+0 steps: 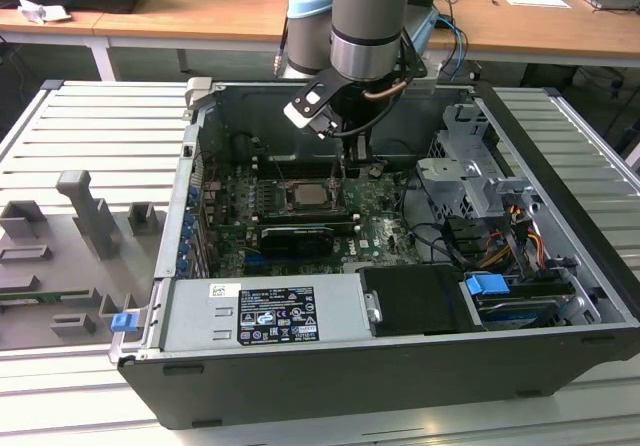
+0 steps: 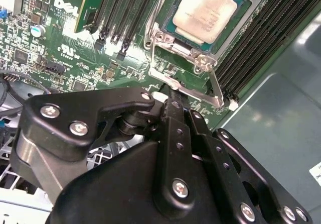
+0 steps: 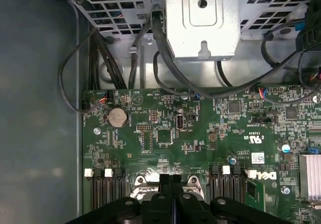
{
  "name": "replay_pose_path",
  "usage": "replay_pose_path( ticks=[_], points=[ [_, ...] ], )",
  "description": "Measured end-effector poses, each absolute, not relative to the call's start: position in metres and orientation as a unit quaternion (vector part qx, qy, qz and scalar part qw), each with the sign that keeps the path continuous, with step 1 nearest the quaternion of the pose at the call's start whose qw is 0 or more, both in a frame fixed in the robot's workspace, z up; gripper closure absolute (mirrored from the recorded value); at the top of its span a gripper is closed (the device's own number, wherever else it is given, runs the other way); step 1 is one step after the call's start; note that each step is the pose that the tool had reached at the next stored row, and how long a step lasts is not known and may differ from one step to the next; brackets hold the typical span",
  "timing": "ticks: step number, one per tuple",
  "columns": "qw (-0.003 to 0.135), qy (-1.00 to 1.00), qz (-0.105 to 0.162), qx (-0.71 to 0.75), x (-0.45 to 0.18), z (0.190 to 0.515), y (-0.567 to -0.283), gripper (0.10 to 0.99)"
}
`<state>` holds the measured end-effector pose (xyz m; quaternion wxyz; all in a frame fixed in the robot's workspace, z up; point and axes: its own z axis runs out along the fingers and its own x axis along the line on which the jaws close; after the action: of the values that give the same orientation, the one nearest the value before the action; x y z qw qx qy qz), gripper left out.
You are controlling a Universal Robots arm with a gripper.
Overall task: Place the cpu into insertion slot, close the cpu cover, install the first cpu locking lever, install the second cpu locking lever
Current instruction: 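Close the cpu cover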
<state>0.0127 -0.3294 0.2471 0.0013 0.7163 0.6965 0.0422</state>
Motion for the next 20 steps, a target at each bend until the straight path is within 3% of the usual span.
replay_pose_path(
  ticks=[20],
  points=[
    [0.001, 0.697, 0.042, 0.716, 0.001, 0.247, -0.329, 0.980]
  ],
)
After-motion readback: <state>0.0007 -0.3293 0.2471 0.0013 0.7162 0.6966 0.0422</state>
